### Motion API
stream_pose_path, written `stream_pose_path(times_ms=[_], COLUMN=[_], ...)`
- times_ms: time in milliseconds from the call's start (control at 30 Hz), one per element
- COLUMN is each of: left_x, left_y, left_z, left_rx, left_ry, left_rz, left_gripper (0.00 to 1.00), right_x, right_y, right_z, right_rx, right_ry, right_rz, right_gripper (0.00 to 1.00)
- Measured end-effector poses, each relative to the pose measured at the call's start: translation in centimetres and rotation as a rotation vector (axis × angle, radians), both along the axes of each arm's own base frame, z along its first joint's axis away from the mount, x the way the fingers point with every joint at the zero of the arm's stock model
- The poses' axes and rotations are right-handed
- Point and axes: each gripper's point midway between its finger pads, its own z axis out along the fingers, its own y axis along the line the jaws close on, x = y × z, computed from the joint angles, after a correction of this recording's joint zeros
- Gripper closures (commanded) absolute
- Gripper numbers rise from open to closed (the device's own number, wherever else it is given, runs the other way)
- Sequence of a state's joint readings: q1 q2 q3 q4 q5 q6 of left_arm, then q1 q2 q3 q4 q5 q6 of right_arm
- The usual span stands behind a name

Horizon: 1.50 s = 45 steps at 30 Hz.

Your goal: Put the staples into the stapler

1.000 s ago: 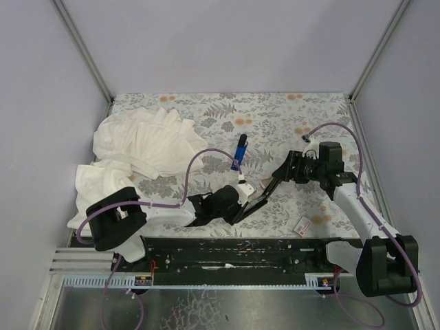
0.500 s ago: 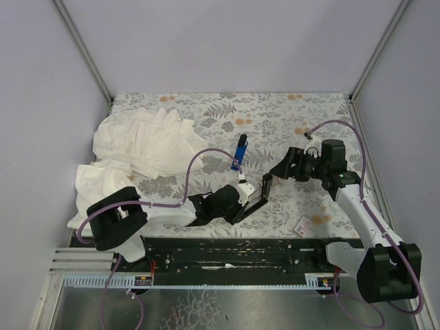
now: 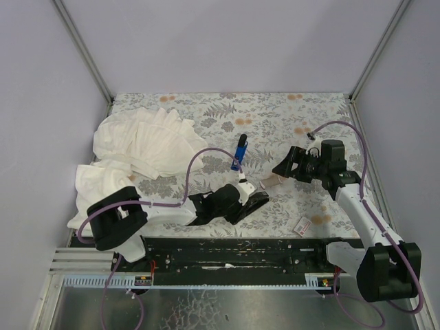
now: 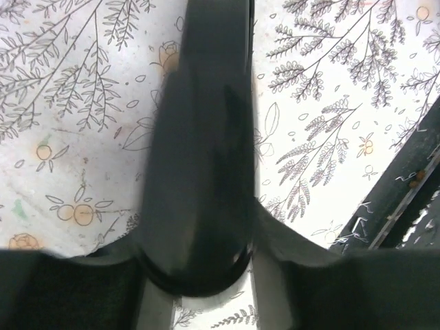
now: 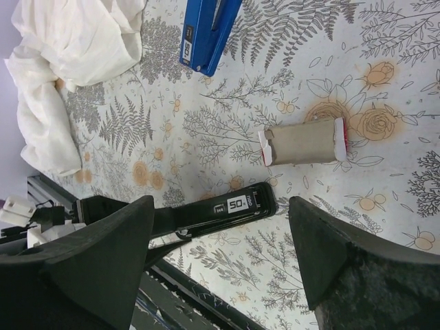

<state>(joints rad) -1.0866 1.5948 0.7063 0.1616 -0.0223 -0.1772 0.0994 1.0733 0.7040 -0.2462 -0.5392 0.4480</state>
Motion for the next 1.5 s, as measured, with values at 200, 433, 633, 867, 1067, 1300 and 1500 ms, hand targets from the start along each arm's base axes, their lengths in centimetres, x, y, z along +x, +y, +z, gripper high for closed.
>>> stream_pose_path(times_ms=[200,433,633,867,1067,1300,1500], left_x=[-0.3,-0.4,0.1,0.3,0.4,0.0,-0.2], left_y=[0.3,0.0,-0.4,-0.6,-0.7,-1.5,-2.3], left_z=[1.9,7.1,4.6,0.6,0.5,1.0,1.6], left_rx=[-0.032,-0.166,-0.095,0.019,0.015,-0.078,-0.160], left_ry=[-0.008,-0.058,-0.013,0.047,0.070,0.200,0.299], left_rz=[-0.004,0.001,0.016,0.022,0.056,0.209,0.318], left_gripper=[0.30,0.27,0.32,0.79,1.00,1.00,1.00], right_x=[0.2,-0.1,-1.4,-3.6,-5.5,-7.7,-7.8], right_y=[-0.4,-0.7,-0.5,-0.1,1.1,4.6,6.8], right_z=[0.2,-0.3,-2.8,-5.4,-7.8,-9.8,-9.4], right_rx=[-0.015,-0.014,0.010,0.056,0.145,0.264,0.352], right_ry=[-0.012,-0.016,0.051,0.140,0.240,0.388,0.448], right_rz=[-0.031,-0.052,-0.060,-0.083,-0.126,-0.142,-0.192], right_gripper=[0.13,0.12,0.12,0.11,0.03,0.01,0.00])
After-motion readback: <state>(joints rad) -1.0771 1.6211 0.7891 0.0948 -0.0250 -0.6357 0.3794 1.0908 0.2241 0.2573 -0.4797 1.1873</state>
